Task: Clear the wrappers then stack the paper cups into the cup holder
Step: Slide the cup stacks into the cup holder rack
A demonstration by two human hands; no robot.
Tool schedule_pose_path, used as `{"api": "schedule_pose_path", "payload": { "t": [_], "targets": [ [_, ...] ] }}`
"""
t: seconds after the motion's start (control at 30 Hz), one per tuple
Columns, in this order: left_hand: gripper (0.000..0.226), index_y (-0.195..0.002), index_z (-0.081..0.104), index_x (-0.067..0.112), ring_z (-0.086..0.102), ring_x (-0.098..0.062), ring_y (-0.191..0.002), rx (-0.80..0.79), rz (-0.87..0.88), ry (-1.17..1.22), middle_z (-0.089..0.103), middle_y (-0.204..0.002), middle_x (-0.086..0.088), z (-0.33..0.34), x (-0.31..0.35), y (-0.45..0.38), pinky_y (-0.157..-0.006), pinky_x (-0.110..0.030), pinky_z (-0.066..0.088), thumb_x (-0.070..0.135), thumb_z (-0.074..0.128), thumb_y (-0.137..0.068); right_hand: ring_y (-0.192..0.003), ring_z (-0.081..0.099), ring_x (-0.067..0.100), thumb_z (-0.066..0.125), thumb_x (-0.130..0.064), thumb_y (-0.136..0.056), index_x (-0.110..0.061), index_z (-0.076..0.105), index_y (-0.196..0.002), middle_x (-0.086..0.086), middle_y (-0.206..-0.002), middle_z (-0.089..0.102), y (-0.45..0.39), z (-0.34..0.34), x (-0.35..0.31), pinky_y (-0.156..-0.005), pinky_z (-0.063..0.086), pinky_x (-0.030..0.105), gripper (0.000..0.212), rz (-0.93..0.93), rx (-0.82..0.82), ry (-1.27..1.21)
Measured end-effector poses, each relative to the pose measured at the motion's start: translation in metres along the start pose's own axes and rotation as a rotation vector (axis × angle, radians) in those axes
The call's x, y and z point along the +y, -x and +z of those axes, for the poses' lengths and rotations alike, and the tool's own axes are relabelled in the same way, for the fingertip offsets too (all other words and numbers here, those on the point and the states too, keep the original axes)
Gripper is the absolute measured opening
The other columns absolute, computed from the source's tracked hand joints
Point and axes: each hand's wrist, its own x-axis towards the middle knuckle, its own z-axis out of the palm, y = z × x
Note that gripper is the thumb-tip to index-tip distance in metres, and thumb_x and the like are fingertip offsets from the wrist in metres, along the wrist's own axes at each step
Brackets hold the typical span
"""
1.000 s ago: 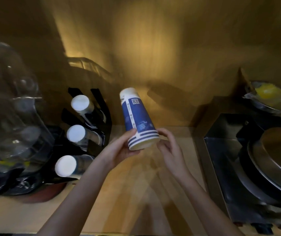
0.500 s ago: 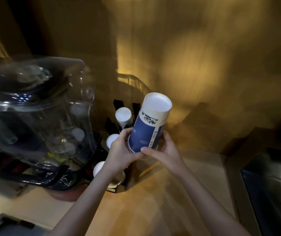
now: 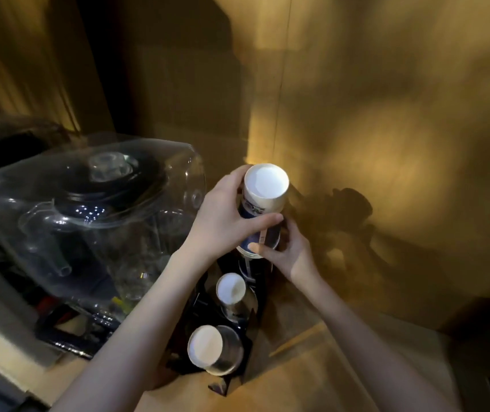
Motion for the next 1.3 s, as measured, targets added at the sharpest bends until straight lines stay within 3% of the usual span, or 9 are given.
{"api": "schedule_pose_path", "payload": {
  "t": [0.07, 0.17, 0.37, 0.5, 0.6, 0.83, 1.0, 1.2, 1.3],
  "targets": [
    [0.075, -0.126, 0.048, 0.021, 0.053, -0.011, -0.111, 0.055, 0.002, -0.063, 0.059, -0.124, 0.002, 0.002, 0.001, -0.008, -0.094, -0.027, 0.046, 0.042, 0.080, -0.061, -0.112, 0.058, 0.015, 0.084, -0.029, -0.063, -0.028, 0.044, -0.127, -0.004, -0.117, 0.061, -0.008, 0.003, 0.004, -0.093, 0.047, 0.027, 0.076, 0.020, -0.006, -0.005],
    [0.066, -0.118, 0.055, 0.020, 0.056, -0.009, -0.099, 0.105, 0.029, -0.139, 0.063, -0.116, 0.000, 0.006, -0.001, -0.015, -0.084, -0.023, 0.046, 0.043, 0.079, -0.061, -0.114, 0.055, 0.013, 0.083, -0.033, -0.064, -0.028, 0.041, -0.130, -0.002, -0.124, 0.060, -0.015, 0.008, 0.008, -0.094, 0.045, 0.027, 0.078, 0.050, -0.023, 0.026],
    [0.063, -0.117, 0.058, 0.020, 0.060, -0.015, -0.103, 0.083, -0.015, -0.138, 0.066, -0.114, -0.002, 0.018, -0.021, -0.016, -0.085, -0.024, 0.045, 0.040, 0.080, -0.061, -0.110, 0.055, 0.011, 0.081, -0.020, -0.069, -0.020, 0.046, -0.126, -0.008, -0.114, 0.057, -0.017, 0.009, 0.013, -0.072, 0.042, -0.001, 0.067, 0.037, -0.054, 0.028],
    [0.063, -0.119, 0.057, 0.020, 0.058, -0.015, -0.107, 0.037, -0.092, -0.125, 0.065, -0.116, -0.002, 0.029, -0.038, -0.016, -0.086, -0.021, 0.041, 0.039, 0.079, -0.063, -0.110, 0.049, 0.003, 0.071, -0.010, -0.076, -0.020, 0.044, -0.128, -0.012, -0.117, 0.052, -0.017, 0.000, -0.001, -0.088, 0.039, 0.012, 0.060, -0.055, 0.006, 0.038],
    [0.065, -0.122, 0.055, 0.019, 0.056, -0.014, -0.111, -0.009, -0.133, -0.126, 0.064, -0.120, -0.003, 0.037, -0.050, -0.017, -0.085, -0.017, 0.036, 0.038, 0.078, -0.065, -0.106, 0.052, -0.003, 0.068, -0.006, -0.077, -0.019, 0.048, -0.125, -0.017, -0.113, 0.055, -0.020, -0.006, -0.010, -0.091, 0.037, 0.005, 0.054, -0.158, 0.039, 0.118],
    [0.066, -0.123, 0.055, 0.015, 0.047, -0.008, -0.102, -0.058, -0.230, -0.119, 0.056, -0.120, -0.006, 0.051, -0.077, -0.014, -0.080, -0.008, 0.029, 0.034, 0.080, -0.064, -0.114, 0.057, 0.015, 0.068, -0.015, -0.081, -0.011, 0.050, -0.129, 0.006, -0.124, 0.062, -0.027, -0.005, -0.005, -0.101, 0.044, 0.029, 0.052, -0.178, -0.017, 0.283],
    [0.071, -0.128, 0.051, 0.010, 0.052, -0.023, -0.114, -0.127, -0.273, -0.151, 0.055, -0.121, -0.011, 0.063, -0.090, -0.010, -0.087, -0.020, 0.033, 0.031, 0.079, -0.066, -0.116, 0.056, 0.020, 0.065, -0.017, -0.083, -0.010, 0.051, -0.130, 0.009, -0.124, 0.062, -0.027, 0.000, 0.011, -0.099, 0.044, 0.030, 0.050, -0.164, -0.081, 0.371],
    [0.078, -0.136, 0.040, 0.007, 0.049, -0.023, -0.119, -0.100, -0.301, -0.159, 0.053, -0.126, -0.013, 0.068, -0.088, 0.003, -0.097, -0.025, 0.037, 0.033, 0.074, -0.072, -0.123, 0.049, 0.020, 0.058, -0.019, -0.088, -0.010, 0.046, -0.134, 0.007, -0.134, 0.053, -0.021, 0.003, 0.014, -0.102, 0.039, 0.030, 0.048, -0.151, -0.115, 0.435],
    [0.079, -0.140, 0.031, 0.005, 0.045, -0.026, -0.123, -0.161, -0.342, -0.177, 0.047, -0.133, -0.014, 0.068, -0.081, 0.004, -0.099, -0.029, 0.037, 0.034, 0.069, -0.077, -0.124, 0.048, 0.021, 0.057, -0.019, -0.089, -0.011, 0.044, -0.136, 0.007, -0.136, 0.051, -0.019, 0.002, 0.008, -0.101, 0.039, 0.030, 0.049, -0.108, -0.160, 0.449]
  ]
}}
